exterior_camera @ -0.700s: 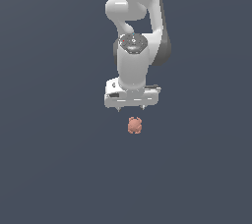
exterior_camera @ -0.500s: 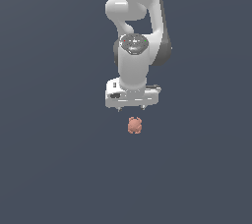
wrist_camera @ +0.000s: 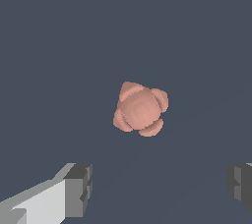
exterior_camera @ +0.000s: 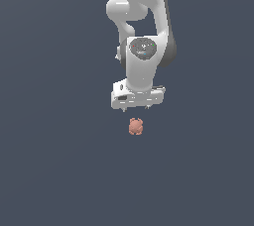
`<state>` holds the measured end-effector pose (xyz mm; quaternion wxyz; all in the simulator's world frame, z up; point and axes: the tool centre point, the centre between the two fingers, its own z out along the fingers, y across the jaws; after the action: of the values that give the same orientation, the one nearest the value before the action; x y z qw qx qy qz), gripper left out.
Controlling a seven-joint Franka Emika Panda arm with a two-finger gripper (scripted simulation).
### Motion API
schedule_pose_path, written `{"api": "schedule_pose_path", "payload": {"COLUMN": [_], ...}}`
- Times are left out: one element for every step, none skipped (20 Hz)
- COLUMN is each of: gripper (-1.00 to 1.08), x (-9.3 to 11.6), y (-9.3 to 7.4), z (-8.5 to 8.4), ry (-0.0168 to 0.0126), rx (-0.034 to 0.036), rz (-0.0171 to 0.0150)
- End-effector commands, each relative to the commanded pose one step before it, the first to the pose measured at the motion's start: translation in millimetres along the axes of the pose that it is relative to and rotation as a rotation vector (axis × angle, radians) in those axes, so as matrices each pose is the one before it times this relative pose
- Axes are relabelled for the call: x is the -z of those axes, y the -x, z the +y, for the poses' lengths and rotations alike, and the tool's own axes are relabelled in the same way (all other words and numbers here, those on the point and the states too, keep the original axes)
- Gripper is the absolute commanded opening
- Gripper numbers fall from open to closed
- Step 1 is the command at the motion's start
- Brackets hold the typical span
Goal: Pick up the object and move it to a goal position.
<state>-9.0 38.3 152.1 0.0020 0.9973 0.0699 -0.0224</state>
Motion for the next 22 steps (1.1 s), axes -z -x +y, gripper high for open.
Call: {"api": "schedule_pose_path", "payload": {"gripper": [1.00, 1.00, 1.00, 1.00, 1.00, 1.00, 1.00, 1.00, 1.00, 1.00, 1.00, 1.00, 1.00, 1.00, 1.00, 1.00, 1.00, 1.00, 1.00, 1.00, 1.00, 1.00], "x": [-1.52, -1.48, -1.88, -2.22, -2.50, -2.79, -3.12, -3.50, -3.89, -4.26, -4.58, -4.40, -4.08, -3.74, -3.40, -3.05, -2.70, -2.34, -1.99, -1.63, -1.27, -0.91], "y": [-0.97, -0.81, -0.95, -1.13, -1.33, -1.52, -1.69, -1.81, -1.92, -2.04, -2.13, -1.97, -1.75, -1.55, -1.37, -1.19, -1.03, -0.87, -0.72, -0.58, -0.45, -0.32], "z": [0.64, -0.10, -0.19, -0.23, -0.17, -0.13, -0.14, -0.20, -0.26, -0.30, -0.33, -0.33, -0.32, -0.31, -0.29, -0.26, -0.23, -0.21, -0.17, -0.15, -0.11, -0.07], "ry": [-0.00024, -0.00027, -0.00029, -0.00034, -0.00042, -0.00049, -0.00053, -0.00054, -0.00053, -0.00053, -0.00052, -0.00044, -0.00036, -0.00029, -0.00023, -0.00018, -0.00014, -0.00011, -0.00008, -0.00006, -0.00004, -0.00003], "rx": [-0.00823, -0.00613, -0.00735, -0.00874, -0.01036, -0.01196, -0.01345, -0.01479, -0.01616, -0.01759, -0.01886, -0.01803, -0.01657, -0.01512, -0.01366, -0.01222, -0.01078, -0.00933, -0.00789, -0.00644, -0.00501, -0.00359], "rz": [0.00155, 0.00101, 0.00108, 0.00132, 0.00174, 0.00214, 0.00245, 0.00263, 0.00281, 0.00306, 0.00332, 0.00318, 0.00293, 0.00268, 0.00244, 0.00219, 0.00194, 0.00169, 0.00143, 0.00117, 0.00092, 0.00066]}}
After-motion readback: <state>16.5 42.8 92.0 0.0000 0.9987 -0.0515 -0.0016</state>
